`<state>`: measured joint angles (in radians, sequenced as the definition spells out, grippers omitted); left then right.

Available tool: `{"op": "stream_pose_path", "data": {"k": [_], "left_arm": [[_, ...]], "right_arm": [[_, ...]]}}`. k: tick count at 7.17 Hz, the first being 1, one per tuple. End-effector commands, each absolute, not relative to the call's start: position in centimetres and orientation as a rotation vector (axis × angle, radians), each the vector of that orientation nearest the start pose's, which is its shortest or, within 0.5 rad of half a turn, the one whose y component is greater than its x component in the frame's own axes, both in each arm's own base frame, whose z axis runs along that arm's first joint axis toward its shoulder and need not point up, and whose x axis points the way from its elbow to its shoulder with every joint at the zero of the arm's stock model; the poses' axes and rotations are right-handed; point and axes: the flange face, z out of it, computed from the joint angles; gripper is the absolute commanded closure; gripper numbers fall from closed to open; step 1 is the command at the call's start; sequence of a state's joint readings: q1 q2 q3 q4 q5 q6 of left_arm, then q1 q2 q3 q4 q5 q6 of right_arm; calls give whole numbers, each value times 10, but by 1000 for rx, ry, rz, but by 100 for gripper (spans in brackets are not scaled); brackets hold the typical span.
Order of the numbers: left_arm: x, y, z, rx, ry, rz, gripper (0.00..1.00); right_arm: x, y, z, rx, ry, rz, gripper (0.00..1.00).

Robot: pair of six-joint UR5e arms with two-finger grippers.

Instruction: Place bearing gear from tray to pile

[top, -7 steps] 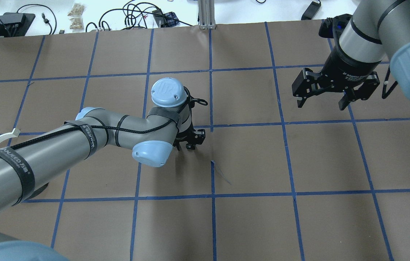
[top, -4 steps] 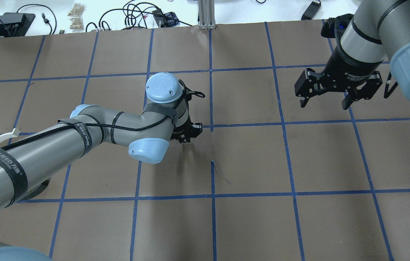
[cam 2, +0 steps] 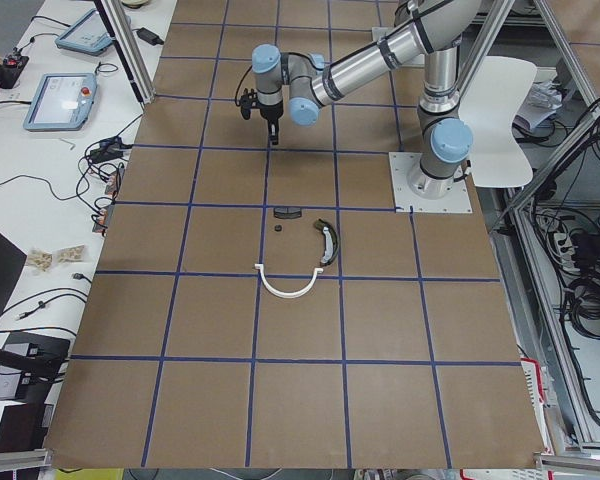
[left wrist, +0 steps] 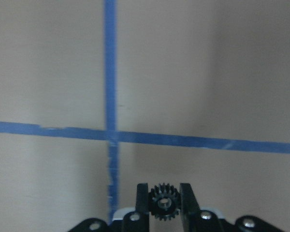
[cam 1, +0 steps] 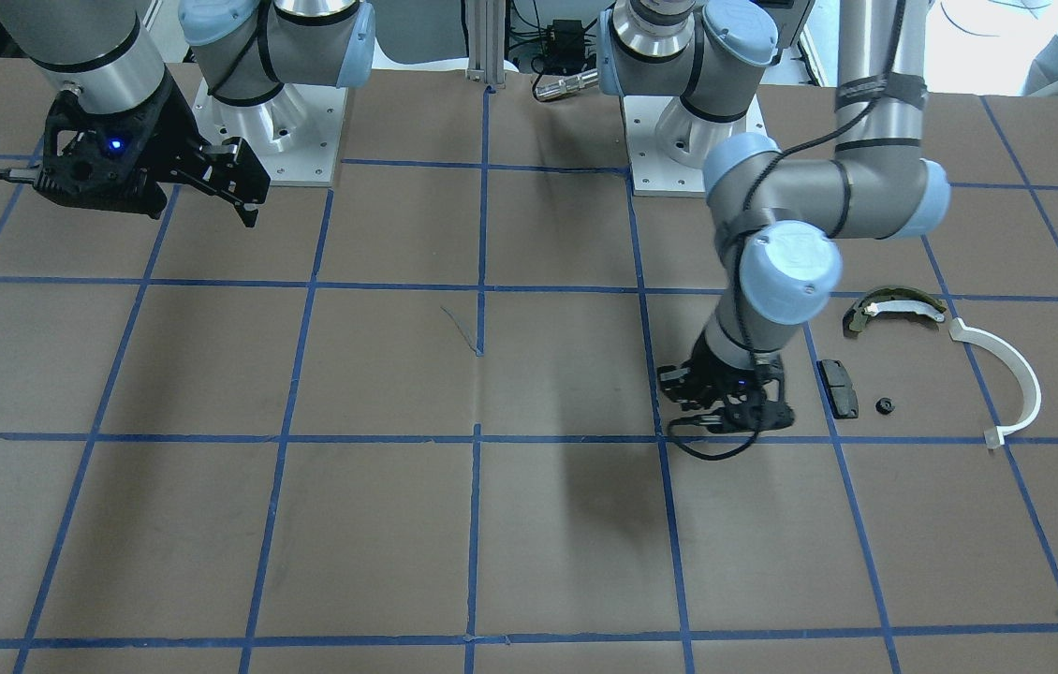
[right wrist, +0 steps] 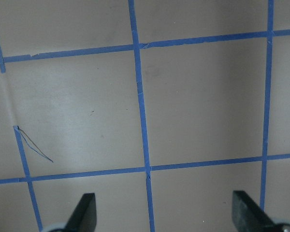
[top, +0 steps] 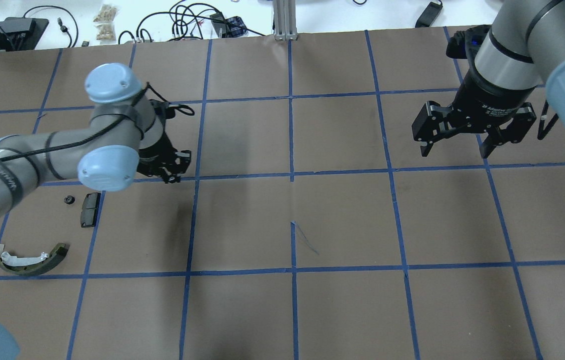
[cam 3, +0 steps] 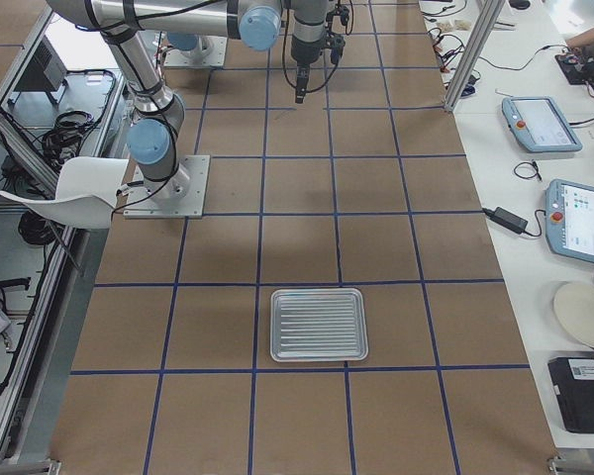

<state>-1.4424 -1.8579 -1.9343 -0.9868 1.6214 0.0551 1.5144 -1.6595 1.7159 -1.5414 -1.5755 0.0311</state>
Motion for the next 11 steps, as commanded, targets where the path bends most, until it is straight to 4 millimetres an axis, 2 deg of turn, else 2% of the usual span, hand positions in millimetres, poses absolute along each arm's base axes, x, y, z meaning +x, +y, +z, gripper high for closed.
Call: {"op": "stream_pose_path", "data": {"k": [1,2,3,4,5,6,7,8,9,10,11], "left_arm": [[82,-532,218,-9,3051,189,100],[139,-529,217,61,3057,171,100],[183,-522,205,71,3045,116,100],[205,-524,196,71,3037,90,100],[207,-525,188,69,3036,97,100],[208,-524,188,74,3034,97,76],[206,-523,187,63,3041,97,1],[205,-525,202,65,3028,74,0],[193,-524,217,83,3026,73,0],[182,-515,240,64,3049,107,0],[139,-516,264,-3,3057,100,0]], "right_arm": [[108,-450,455,149,3151,136,0],[108,-451,453,146,3150,138,0],[111,-450,456,173,3136,130,0],[114,-451,457,233,3136,116,0],[115,-451,456,231,3135,99,0],[118,-449,459,215,3138,87,0],[119,-448,459,212,3137,89,0],[119,-449,458,212,3137,91,0],[119,-449,457,202,3139,91,0],[120,-449,456,207,3139,96,0],[119,-450,455,212,3137,101,0]]}}
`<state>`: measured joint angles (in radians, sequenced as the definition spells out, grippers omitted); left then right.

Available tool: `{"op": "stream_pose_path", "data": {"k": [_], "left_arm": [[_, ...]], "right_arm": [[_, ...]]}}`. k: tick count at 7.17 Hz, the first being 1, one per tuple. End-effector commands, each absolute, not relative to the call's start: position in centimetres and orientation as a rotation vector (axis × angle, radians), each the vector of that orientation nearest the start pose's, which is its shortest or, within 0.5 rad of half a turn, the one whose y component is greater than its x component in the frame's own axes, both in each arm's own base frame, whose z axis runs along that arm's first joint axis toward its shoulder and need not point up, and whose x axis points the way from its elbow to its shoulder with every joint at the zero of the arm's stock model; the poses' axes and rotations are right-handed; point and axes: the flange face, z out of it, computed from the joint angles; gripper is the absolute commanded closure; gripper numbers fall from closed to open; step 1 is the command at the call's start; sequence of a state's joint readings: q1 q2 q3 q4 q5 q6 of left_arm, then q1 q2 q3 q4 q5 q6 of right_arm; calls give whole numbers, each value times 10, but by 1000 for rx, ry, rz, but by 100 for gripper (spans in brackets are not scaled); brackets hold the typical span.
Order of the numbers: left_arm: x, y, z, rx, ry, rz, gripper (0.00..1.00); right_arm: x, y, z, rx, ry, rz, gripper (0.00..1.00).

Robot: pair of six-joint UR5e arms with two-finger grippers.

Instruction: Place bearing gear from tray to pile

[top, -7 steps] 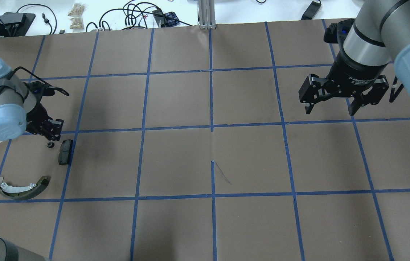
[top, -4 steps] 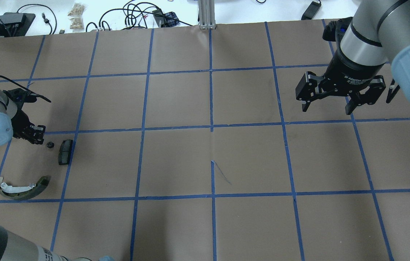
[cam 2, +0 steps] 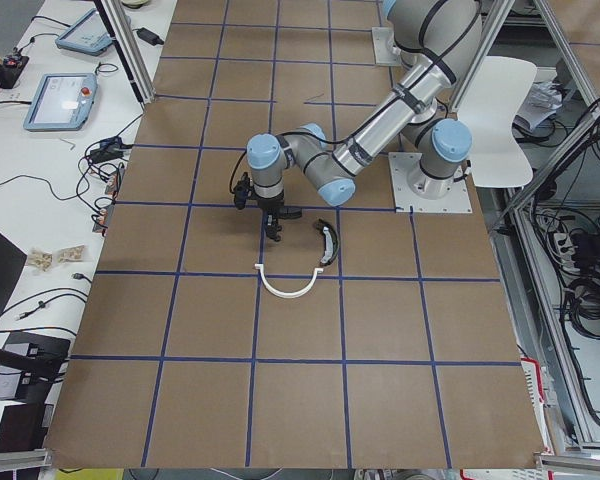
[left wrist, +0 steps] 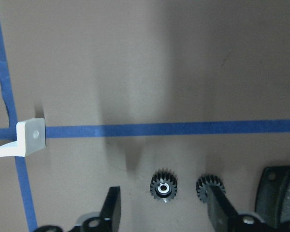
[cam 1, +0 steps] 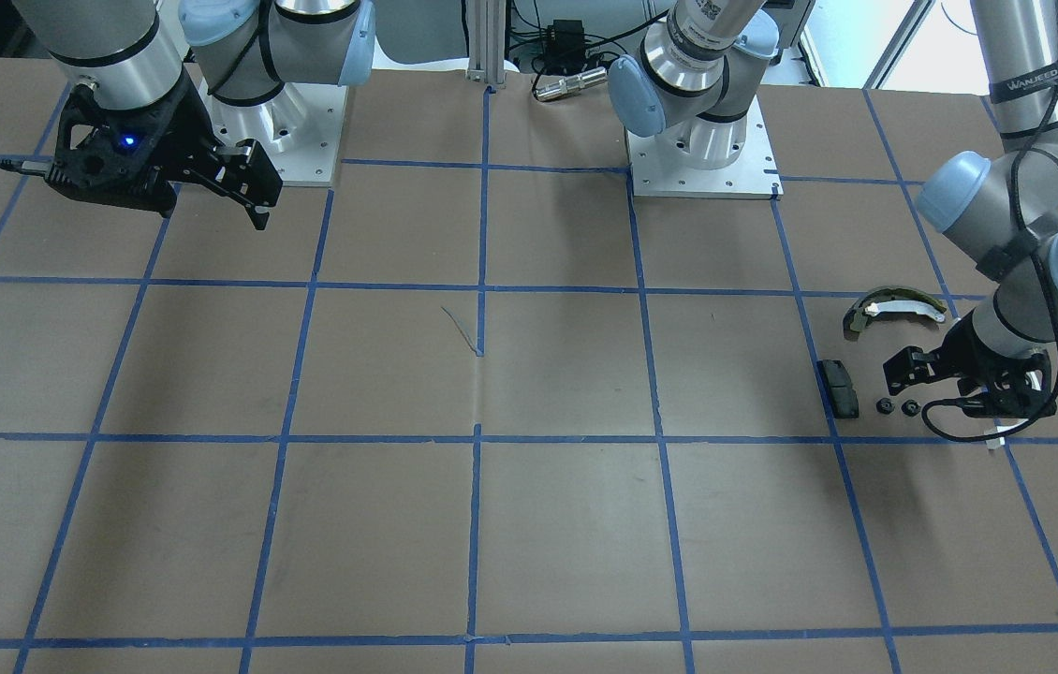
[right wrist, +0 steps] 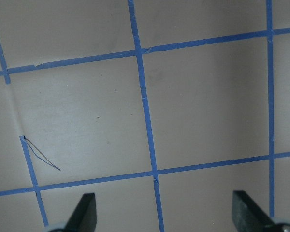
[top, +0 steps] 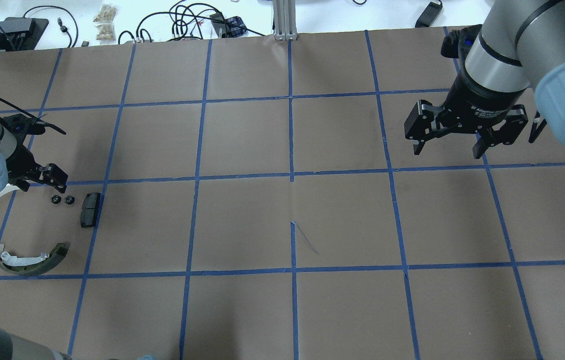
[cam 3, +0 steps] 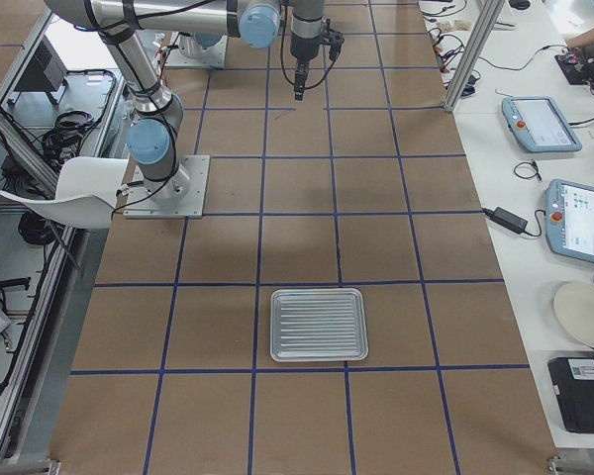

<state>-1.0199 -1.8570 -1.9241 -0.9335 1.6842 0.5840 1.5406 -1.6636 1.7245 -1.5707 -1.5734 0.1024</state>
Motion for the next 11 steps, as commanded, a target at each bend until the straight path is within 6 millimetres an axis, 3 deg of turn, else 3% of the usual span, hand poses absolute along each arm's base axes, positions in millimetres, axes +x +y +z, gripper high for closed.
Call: {"op": "stream_pose_path", "data": {"k": [1,3,5,6,7,9,11], "left_arm": [[75,-515,289,-121,3063,139,0],[-36,-517,358,-328,3044,225,0],[-124,-499,422,-324,3077,185,0],[-143,-488,458,-291,3087,104,0],[-148,-477,483,-264,3101,48,0],[-150,-466,504,-249,3111,-30,0],[-151,-463,504,-178,3117,-30,0]], "right_arm": [[119,-450,455,212,3137,99,0],[120,-450,455,212,3137,104,0],[120,-450,455,207,3137,104,0],[119,-450,455,212,3137,104,0],[120,-450,455,214,3135,104,0],[119,-450,454,198,3137,106,0],[119,-449,453,205,3137,116,0]]}}
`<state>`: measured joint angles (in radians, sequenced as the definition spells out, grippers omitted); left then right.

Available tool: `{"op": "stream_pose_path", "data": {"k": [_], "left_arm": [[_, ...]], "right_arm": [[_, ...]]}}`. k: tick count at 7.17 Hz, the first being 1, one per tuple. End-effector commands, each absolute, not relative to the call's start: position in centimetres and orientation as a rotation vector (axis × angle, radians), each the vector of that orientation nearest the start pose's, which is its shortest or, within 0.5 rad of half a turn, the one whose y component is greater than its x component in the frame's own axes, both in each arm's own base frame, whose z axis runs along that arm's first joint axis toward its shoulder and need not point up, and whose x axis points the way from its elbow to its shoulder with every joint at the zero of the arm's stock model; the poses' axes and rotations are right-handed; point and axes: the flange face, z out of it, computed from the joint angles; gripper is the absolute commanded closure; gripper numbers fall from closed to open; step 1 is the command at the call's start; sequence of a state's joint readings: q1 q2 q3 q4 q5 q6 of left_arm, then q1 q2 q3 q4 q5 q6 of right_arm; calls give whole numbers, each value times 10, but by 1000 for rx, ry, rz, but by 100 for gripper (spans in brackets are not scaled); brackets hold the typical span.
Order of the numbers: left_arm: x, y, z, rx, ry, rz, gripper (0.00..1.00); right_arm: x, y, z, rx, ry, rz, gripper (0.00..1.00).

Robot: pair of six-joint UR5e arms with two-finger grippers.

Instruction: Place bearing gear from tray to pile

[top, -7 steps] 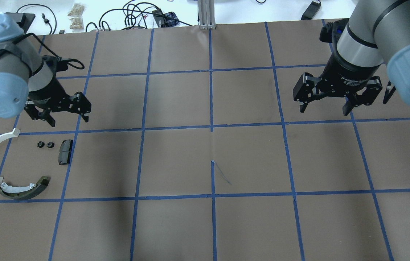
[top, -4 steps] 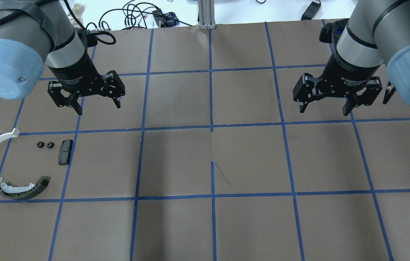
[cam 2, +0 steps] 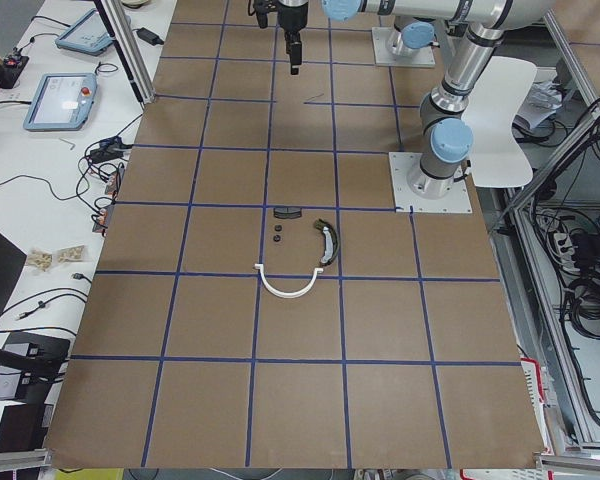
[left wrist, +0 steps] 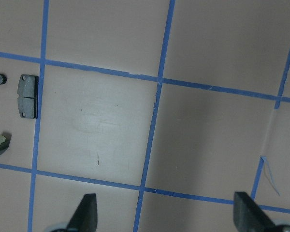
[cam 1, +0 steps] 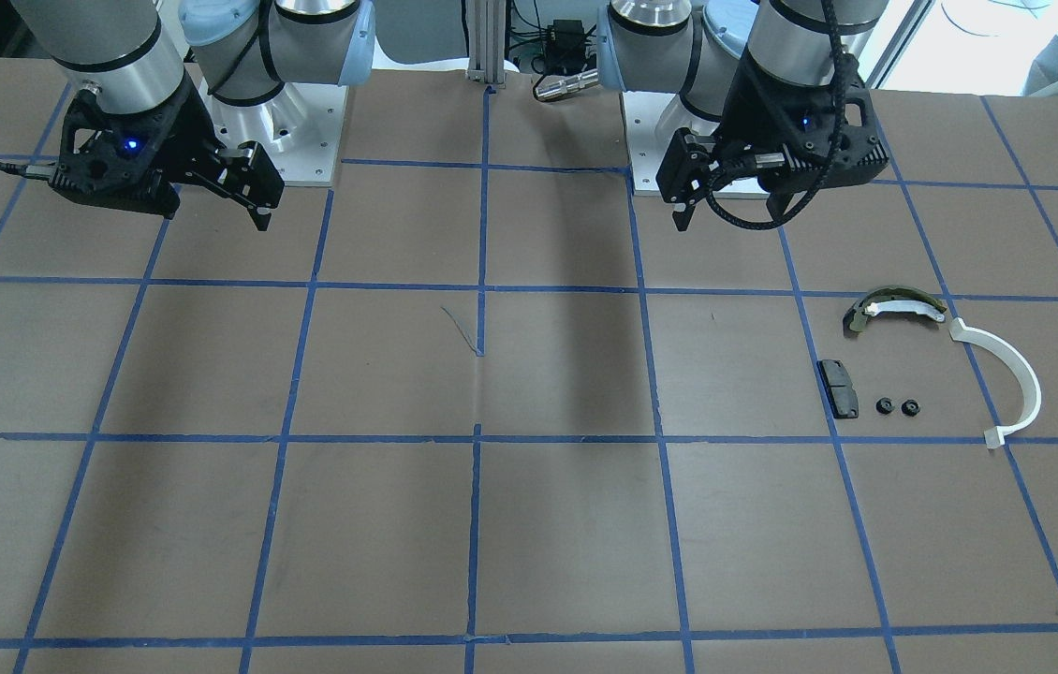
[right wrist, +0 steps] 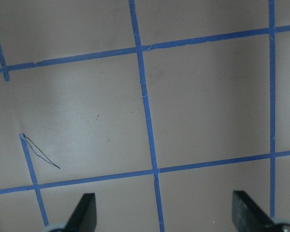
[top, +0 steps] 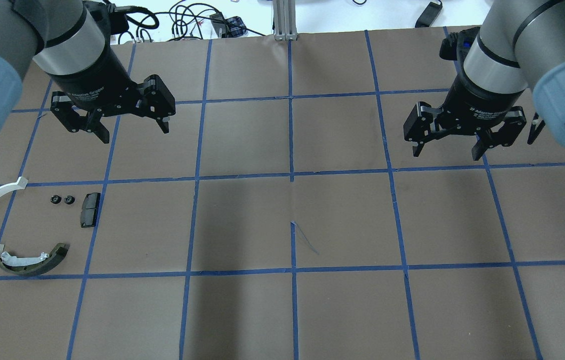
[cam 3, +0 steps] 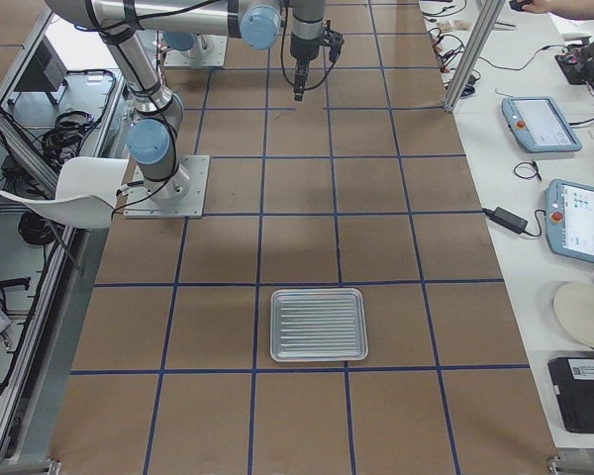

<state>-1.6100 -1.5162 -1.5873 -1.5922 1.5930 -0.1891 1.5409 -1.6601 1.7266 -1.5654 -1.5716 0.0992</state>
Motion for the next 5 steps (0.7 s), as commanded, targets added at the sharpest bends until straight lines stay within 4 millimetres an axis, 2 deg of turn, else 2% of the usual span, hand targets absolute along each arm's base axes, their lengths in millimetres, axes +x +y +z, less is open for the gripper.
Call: {"op": "stream_pose_path", "data": {"k": [1,5], "left_arm": [[-152,-462,503,-40,3120,-19,0],[-155,-456,509,-31,3149,-33,0]], "right_arm": [[120,-449,452,200,3138,128,0],[118,-448,452,190,3149,132,0]]}}
